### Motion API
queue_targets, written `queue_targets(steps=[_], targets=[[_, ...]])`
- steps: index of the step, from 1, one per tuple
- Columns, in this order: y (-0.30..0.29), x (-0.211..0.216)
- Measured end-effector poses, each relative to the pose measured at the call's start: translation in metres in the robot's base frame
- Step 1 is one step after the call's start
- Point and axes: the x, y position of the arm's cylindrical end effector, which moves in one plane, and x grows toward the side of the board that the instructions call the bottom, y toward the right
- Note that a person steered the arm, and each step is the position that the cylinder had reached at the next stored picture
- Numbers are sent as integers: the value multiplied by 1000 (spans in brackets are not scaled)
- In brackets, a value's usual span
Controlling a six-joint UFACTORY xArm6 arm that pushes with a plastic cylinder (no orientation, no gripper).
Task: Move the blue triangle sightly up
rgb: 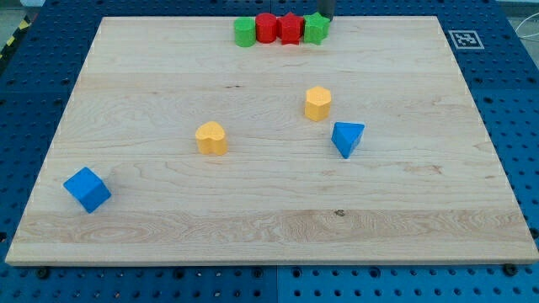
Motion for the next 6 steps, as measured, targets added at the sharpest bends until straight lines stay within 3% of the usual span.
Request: queue_targets(steps=[3, 6], targets=[[23, 0], [154, 2]])
